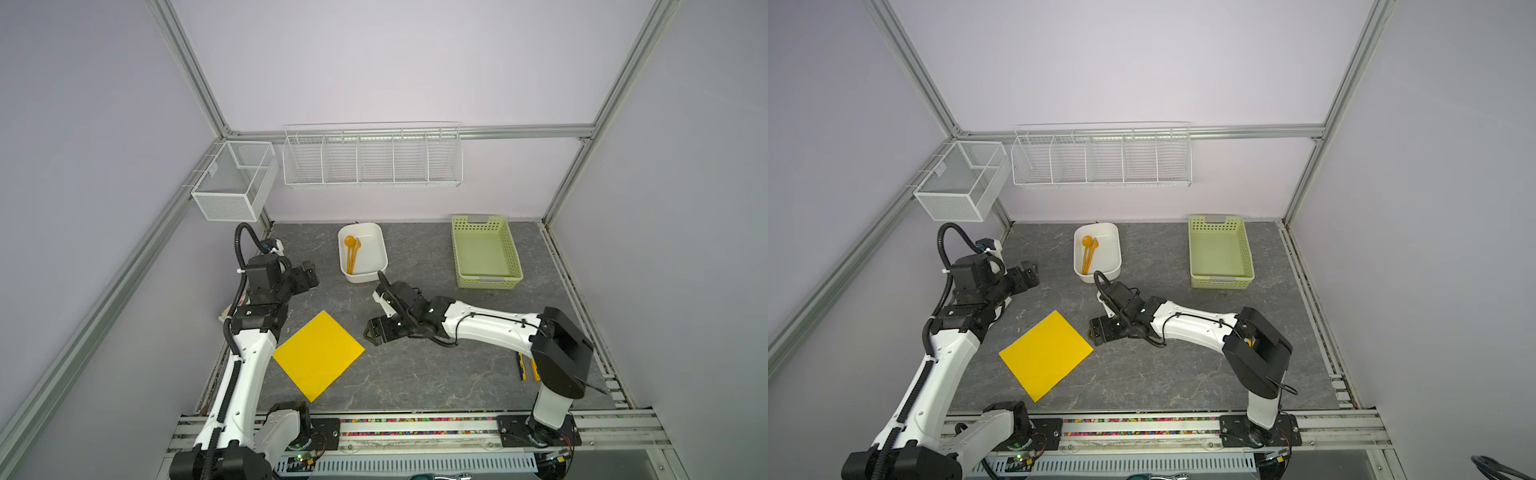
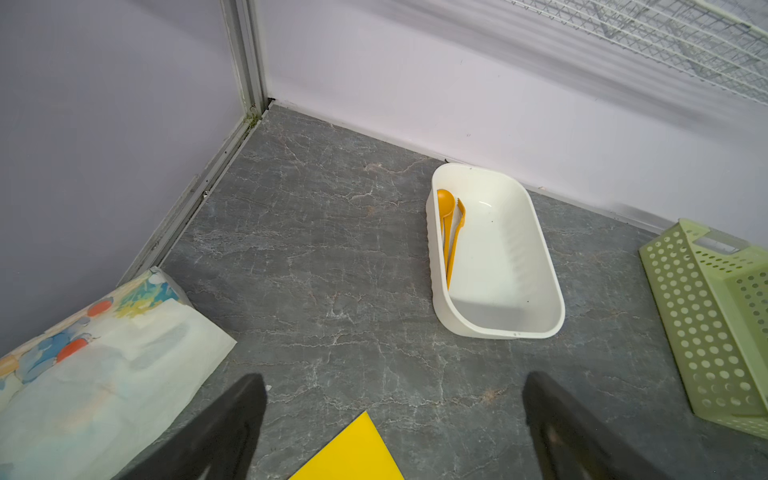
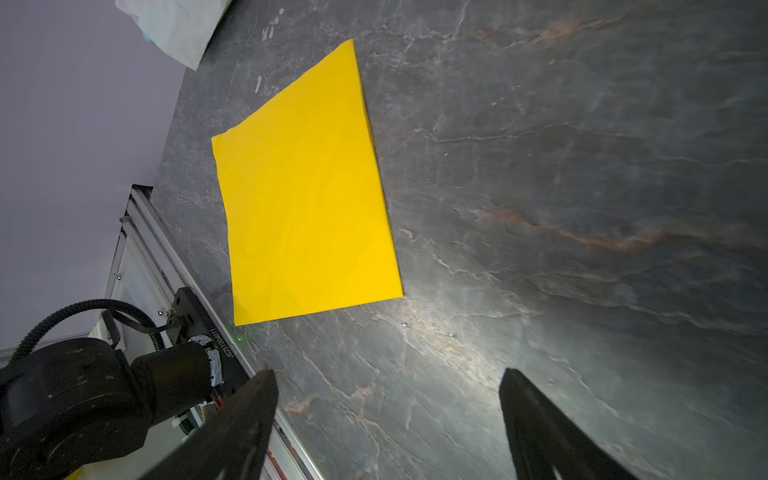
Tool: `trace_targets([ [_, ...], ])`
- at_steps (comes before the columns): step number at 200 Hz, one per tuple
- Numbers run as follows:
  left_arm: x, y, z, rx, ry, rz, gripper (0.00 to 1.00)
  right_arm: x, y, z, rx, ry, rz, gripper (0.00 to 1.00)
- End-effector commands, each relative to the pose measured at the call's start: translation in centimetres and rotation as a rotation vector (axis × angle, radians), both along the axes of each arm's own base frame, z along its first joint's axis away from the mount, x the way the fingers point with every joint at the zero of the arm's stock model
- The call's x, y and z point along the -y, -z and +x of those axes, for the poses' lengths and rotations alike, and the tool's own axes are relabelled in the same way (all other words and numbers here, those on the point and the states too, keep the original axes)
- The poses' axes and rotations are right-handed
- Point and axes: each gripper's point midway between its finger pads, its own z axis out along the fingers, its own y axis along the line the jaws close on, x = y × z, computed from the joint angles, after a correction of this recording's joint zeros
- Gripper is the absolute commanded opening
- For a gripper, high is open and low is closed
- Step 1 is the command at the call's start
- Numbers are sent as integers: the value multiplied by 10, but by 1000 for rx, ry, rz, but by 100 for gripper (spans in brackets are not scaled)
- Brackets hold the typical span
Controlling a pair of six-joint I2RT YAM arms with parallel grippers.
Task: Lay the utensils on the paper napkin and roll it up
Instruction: 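Reach the right gripper across toward the yellow napkin while the left arm rises, then press the right gripper on the napkin and drag it farther from the robot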
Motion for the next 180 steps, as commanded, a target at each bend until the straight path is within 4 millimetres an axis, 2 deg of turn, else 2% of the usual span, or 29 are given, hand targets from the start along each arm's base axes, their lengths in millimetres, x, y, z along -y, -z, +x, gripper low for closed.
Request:
trace_targets([
  [1, 4, -5, -2, 29, 10, -30, 97, -31, 1, -5, -55, 10, 56, 85],
  [37, 7, -9, -4, 45, 22, -40, 97, -57, 16, -17, -93, -20, 48, 83],
  [97, 10, -6, -3, 38, 35, -59, 97, -79, 42, -34, -148, -72, 17, 83],
  [142, 12, -2, -1, 26, 39, -70, 97, -83, 57, -33, -161, -67, -14, 83],
  [180, 11, 0, 0, 21, 37, -70, 97, -73, 69, -32, -171, -55, -71, 83],
])
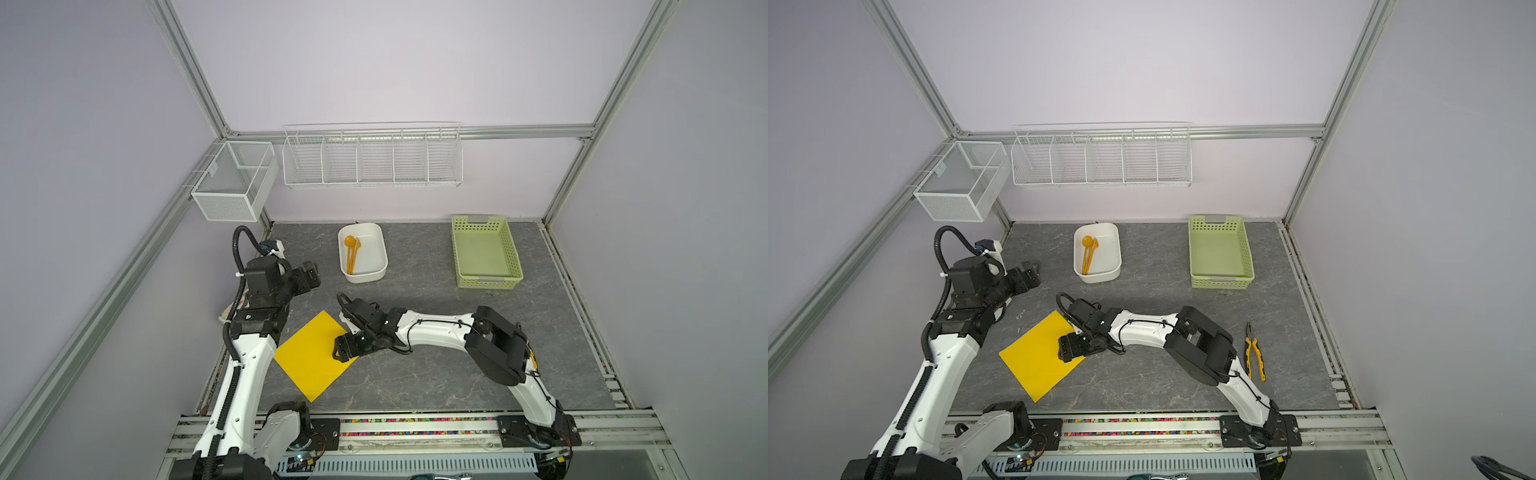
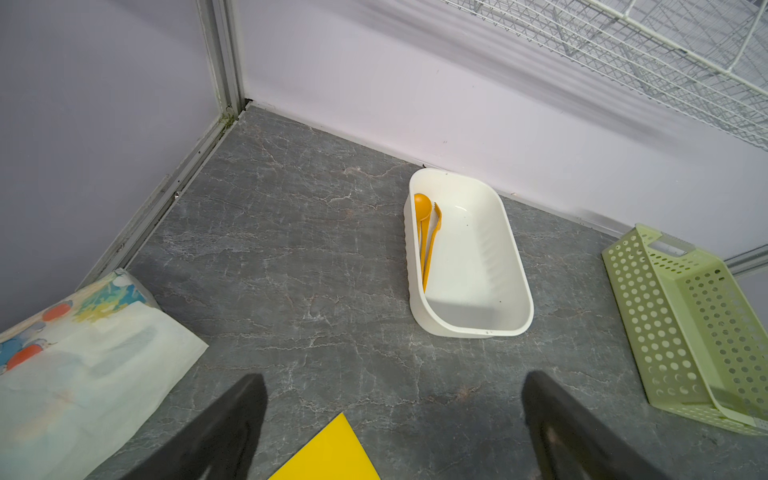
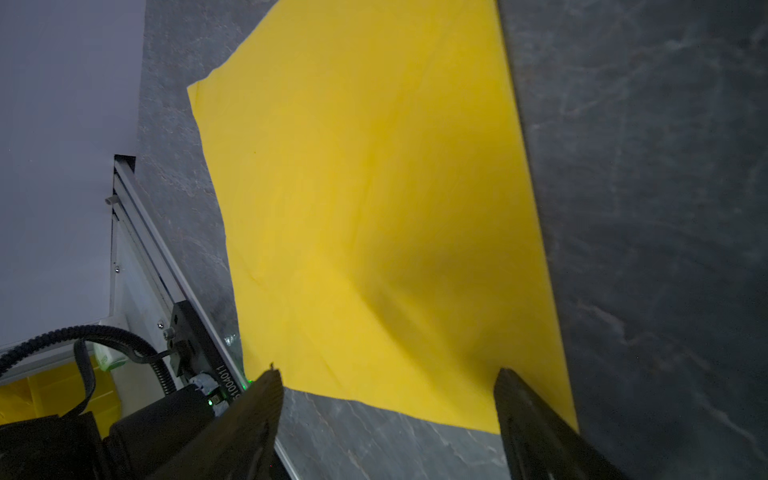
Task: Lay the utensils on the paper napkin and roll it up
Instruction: 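Press the right gripper on the napkin and drag it farther from the robot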
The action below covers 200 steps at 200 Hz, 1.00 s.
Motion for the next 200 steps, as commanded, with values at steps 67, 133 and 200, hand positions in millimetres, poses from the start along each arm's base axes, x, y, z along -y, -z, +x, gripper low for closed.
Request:
trace_targets([
  [67, 1, 7, 2, -15, -2, -10, 97, 69, 22, 7, -56, 46, -158, 83],
  [133, -6, 11, 5, -29, -22, -4, 97, 166, 23, 15, -38, -17, -294, 82],
  [200, -2, 13, 8, -28, 1, -16, 97, 244, 15, 13, -21, -109, -381, 82],
])
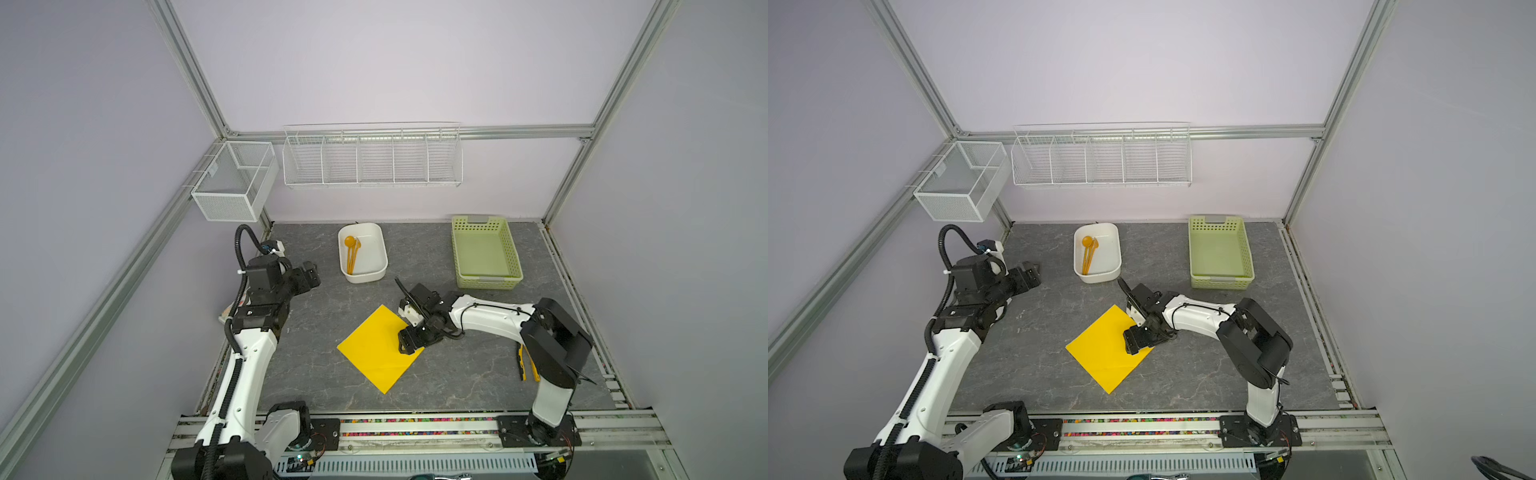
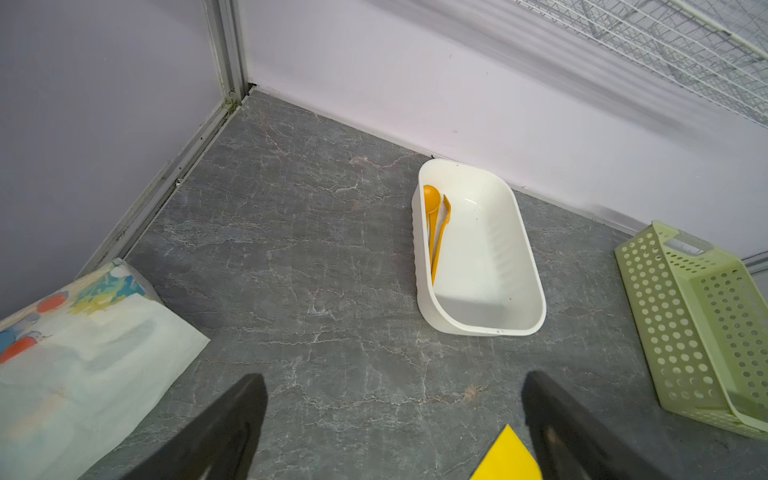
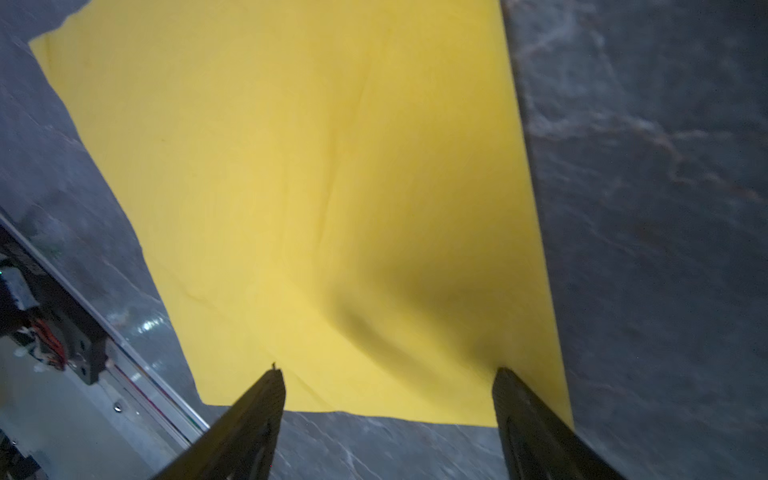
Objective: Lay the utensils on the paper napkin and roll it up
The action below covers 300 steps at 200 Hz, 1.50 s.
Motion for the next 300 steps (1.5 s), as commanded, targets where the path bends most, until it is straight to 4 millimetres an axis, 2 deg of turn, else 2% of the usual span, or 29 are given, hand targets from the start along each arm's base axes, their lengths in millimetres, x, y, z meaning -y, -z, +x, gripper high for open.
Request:
trace_targets([
  [1, 1, 0, 2, 10, 10, -12, 97, 41, 4, -12, -25, -64, -88, 82],
  [41, -1, 2, 2, 7, 7, 3, 97, 71, 0, 4, -3, -41, -98, 82],
  [100, -6, 7, 4, -13, -12, 31, 97, 89, 0, 23, 1, -17, -98, 82],
  [174, -8, 9, 4, -26, -20, 41, 97, 104, -2, 14, -25, 109, -119, 81],
  [195, -8, 9, 4, -26, -19, 39, 97, 94, -17, 18, -8, 160, -50, 77],
  [216, -8, 9, 5, -28, -19, 39, 97, 71, -37, 24, 2, 196, 73, 74],
  [232, -8, 10, 4, -31, -18, 40, 97, 53, -44, 26, -10, 206, 151, 73],
  [265, -8, 9, 3, -31, -18, 43, 97, 26, -31, 25, -75, 196, 201, 72],
  [300, -8, 8, 3, -29, -21, 44, 97, 26, -9, 25, -93, 205, 146, 71],
])
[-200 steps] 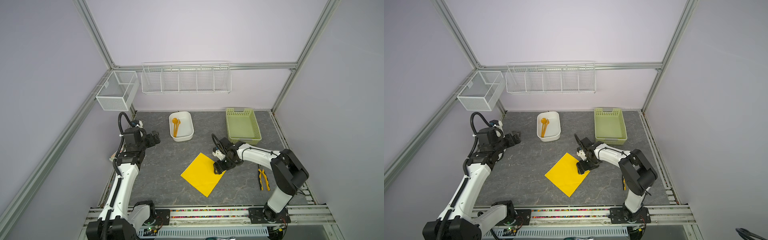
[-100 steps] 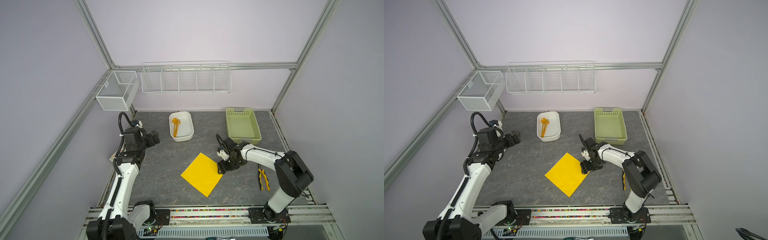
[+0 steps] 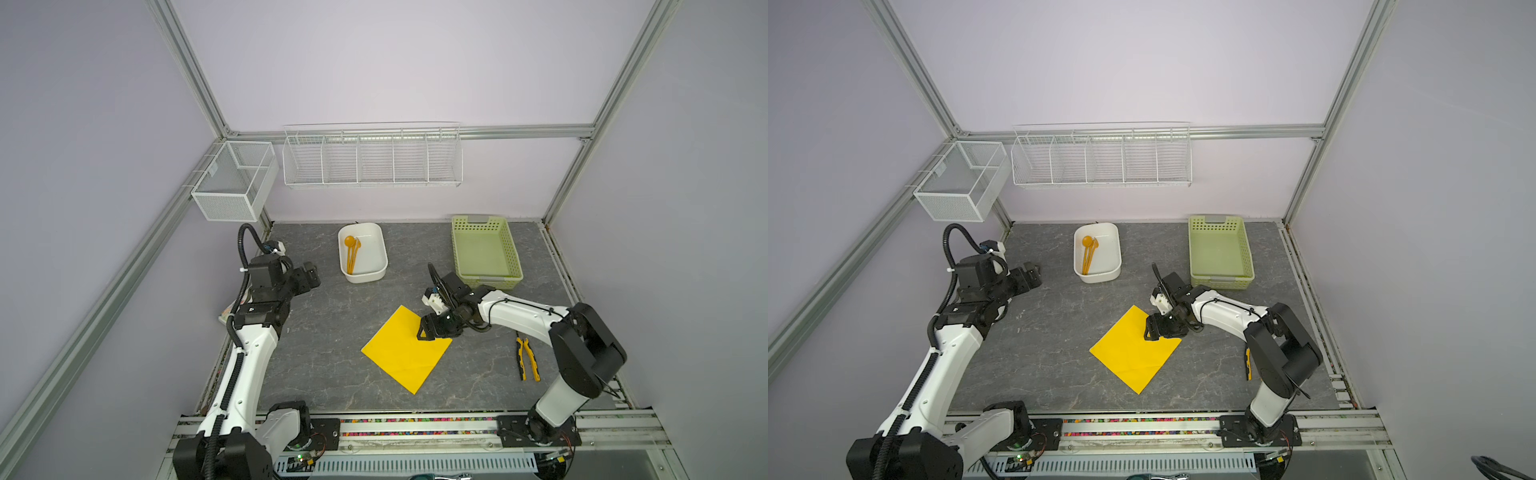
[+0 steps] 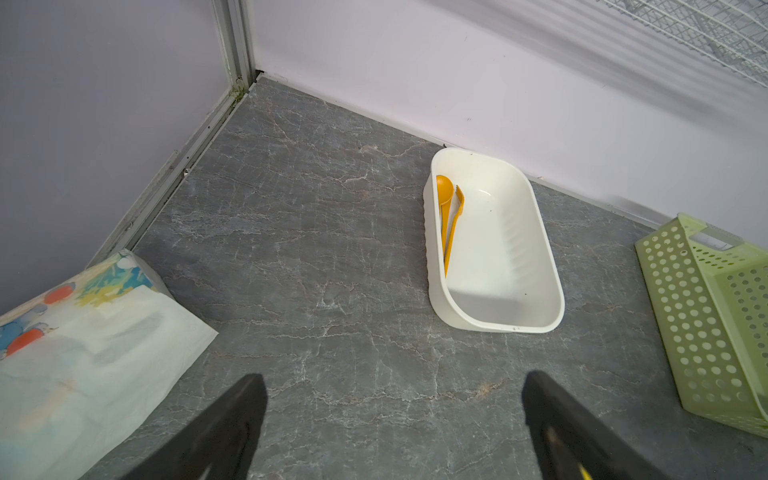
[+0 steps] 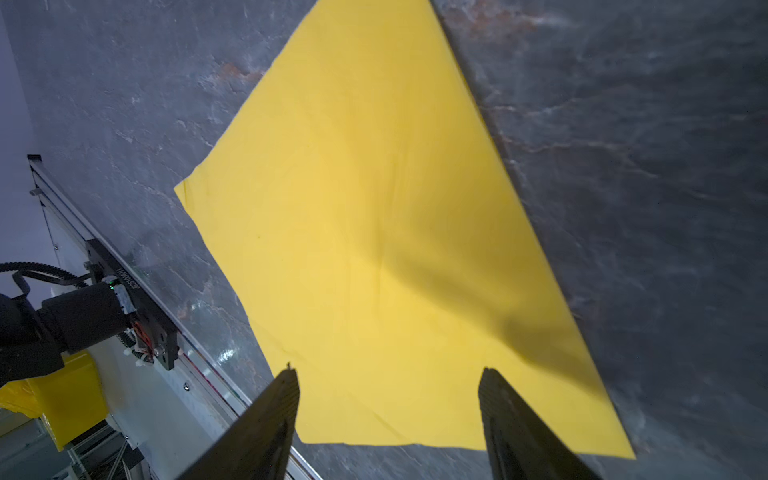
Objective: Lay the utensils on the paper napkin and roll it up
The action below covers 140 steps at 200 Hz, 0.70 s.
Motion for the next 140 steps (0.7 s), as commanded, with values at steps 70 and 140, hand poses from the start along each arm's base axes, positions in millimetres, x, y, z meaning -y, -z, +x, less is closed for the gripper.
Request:
trace_targets([
  [70, -4, -2, -1, -1, -7, 24, 97, 24, 23, -2, -21, 77, -109, 71],
  [140, -4, -1, -1, -5, -7, 24, 97, 45, 23, -4, -16, 104, -186, 71],
])
